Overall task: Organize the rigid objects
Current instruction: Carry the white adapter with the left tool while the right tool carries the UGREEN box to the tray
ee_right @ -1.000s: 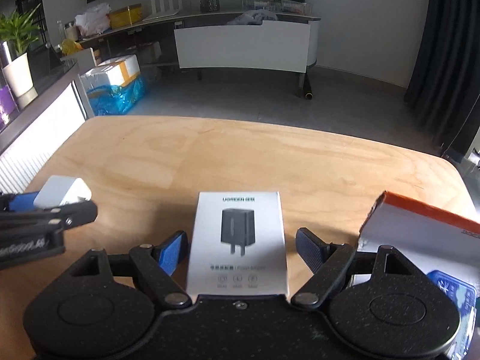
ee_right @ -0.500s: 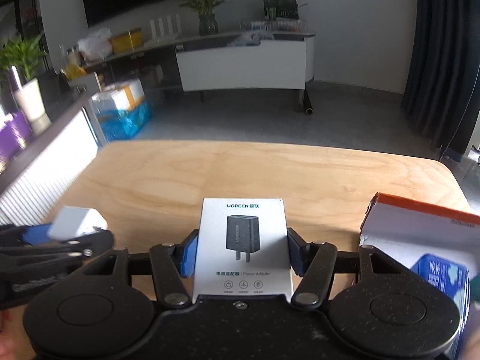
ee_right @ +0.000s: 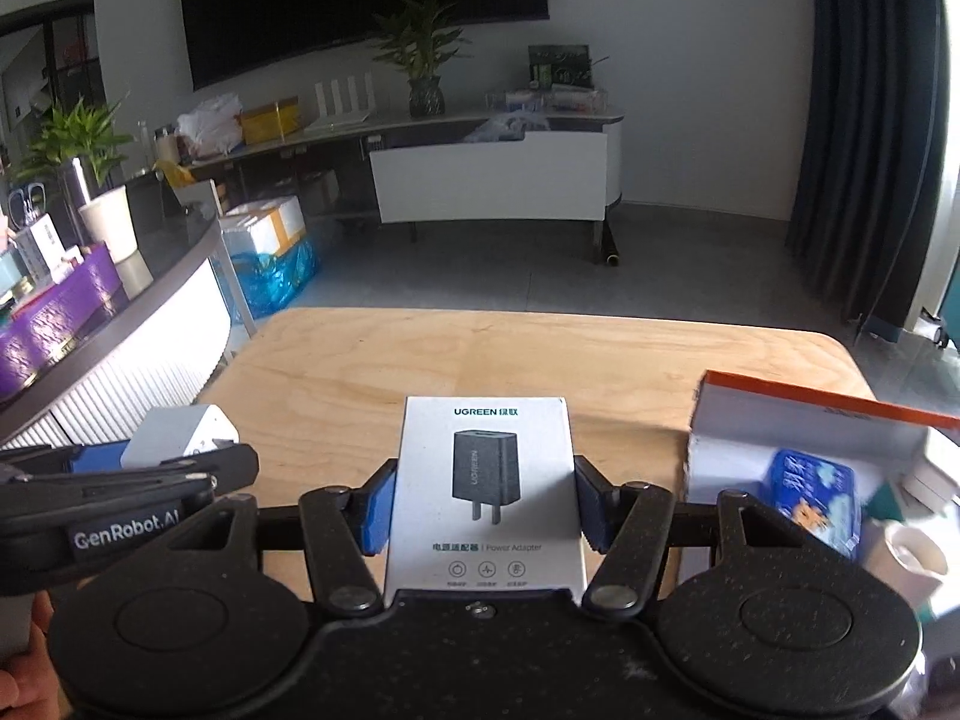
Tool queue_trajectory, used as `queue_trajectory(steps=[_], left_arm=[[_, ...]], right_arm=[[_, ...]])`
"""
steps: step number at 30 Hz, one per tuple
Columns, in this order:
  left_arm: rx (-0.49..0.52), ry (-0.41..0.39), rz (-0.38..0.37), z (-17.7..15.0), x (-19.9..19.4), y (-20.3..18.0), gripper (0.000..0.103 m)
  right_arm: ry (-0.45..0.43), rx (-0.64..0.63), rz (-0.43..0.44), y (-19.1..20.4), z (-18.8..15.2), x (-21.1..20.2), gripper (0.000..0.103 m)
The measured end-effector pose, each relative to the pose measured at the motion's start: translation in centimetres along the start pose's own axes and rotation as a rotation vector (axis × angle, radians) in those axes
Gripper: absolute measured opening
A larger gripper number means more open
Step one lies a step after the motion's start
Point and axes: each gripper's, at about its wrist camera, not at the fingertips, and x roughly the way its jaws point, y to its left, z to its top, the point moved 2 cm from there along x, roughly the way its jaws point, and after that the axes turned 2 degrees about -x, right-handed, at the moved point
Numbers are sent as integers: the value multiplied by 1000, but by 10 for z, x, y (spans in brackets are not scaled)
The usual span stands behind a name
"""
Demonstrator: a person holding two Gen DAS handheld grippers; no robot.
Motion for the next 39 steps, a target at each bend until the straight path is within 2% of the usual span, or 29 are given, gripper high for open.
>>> queue_trajectory(steps=[14,39], left_arm=[[18,-30,-24,-23,-48,-12,66],[37,-59,-85,-49,-83,-32,66]], right_arm=[[-26,26,-26,-2,-32,-69,70],[-78,76,-75,-28,-70,-129,70]])
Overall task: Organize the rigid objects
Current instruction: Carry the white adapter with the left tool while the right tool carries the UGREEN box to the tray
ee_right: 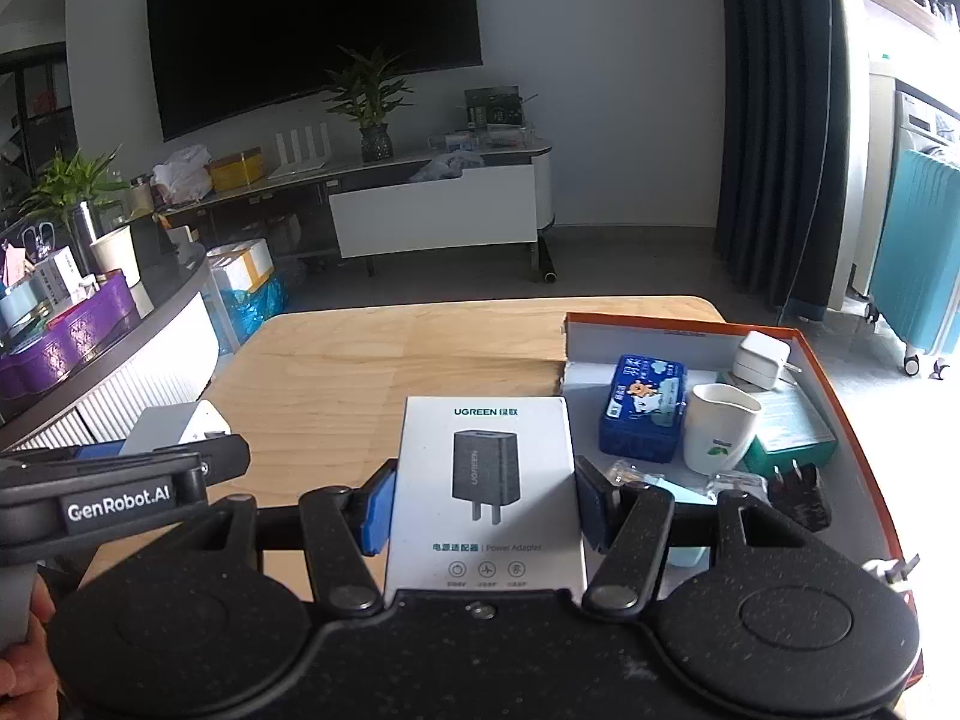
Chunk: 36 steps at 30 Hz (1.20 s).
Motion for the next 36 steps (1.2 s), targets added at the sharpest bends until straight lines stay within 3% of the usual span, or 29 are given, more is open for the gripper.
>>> queue_trajectory(steps=[36], left_arm=[[55,34,-96,-7,0,-42,66]], right_arm=[[-51,46,-80,-48,-4,-26,70]])
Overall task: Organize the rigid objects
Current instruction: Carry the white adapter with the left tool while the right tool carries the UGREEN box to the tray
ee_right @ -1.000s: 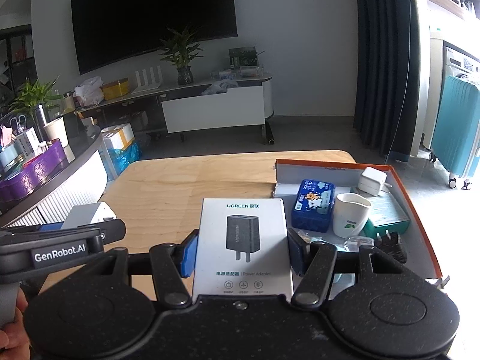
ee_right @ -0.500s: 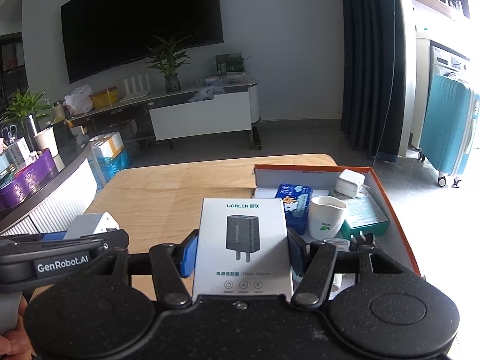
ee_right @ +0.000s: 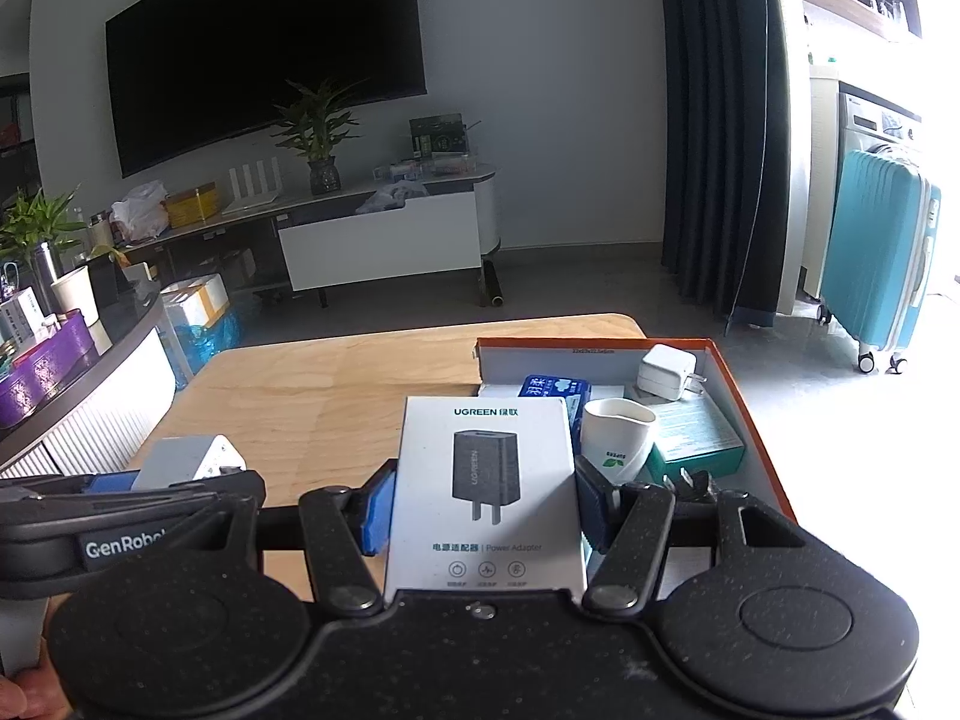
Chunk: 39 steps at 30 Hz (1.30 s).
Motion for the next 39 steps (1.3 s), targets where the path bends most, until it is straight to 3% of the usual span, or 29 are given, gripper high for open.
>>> queue_trajectory(steps=[39], left_arm=[[115,58,-140,5,34,-79,66]], right_arm=[[9,91,-156,-85,-1,-3,71]])
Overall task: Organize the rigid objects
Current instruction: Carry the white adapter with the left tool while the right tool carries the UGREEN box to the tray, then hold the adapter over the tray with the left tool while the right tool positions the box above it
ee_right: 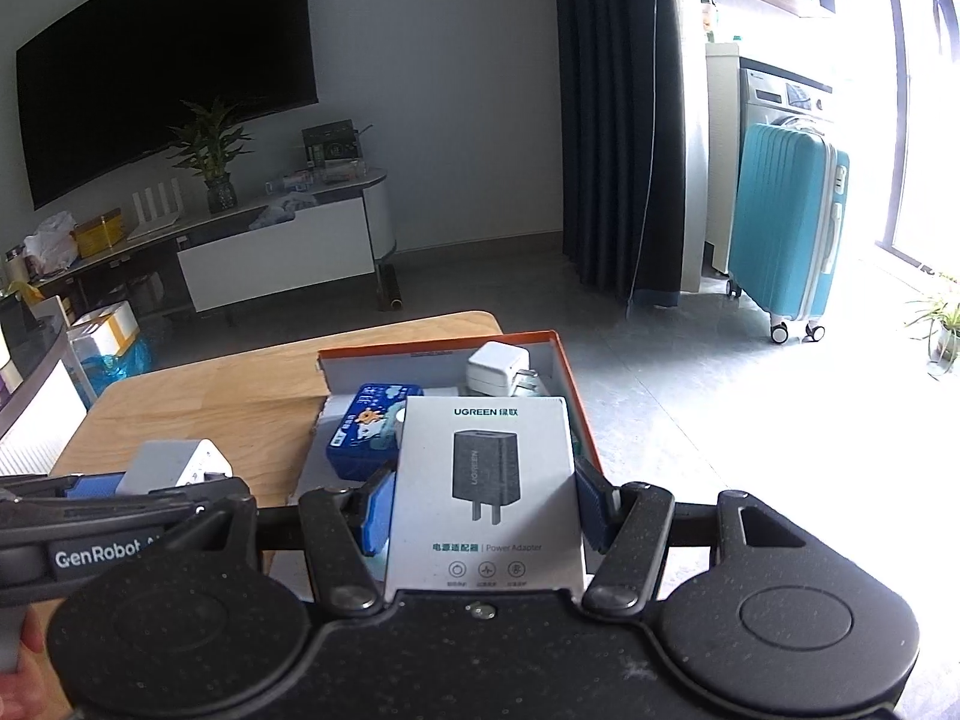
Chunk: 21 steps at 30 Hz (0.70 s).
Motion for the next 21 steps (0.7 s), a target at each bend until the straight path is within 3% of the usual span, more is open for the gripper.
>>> queue_trajectory(steps=[21], left_arm=[[18,16,-28,9,15,-15,66]], right_arm=[[1,-15,2,-9,16,17,71]])
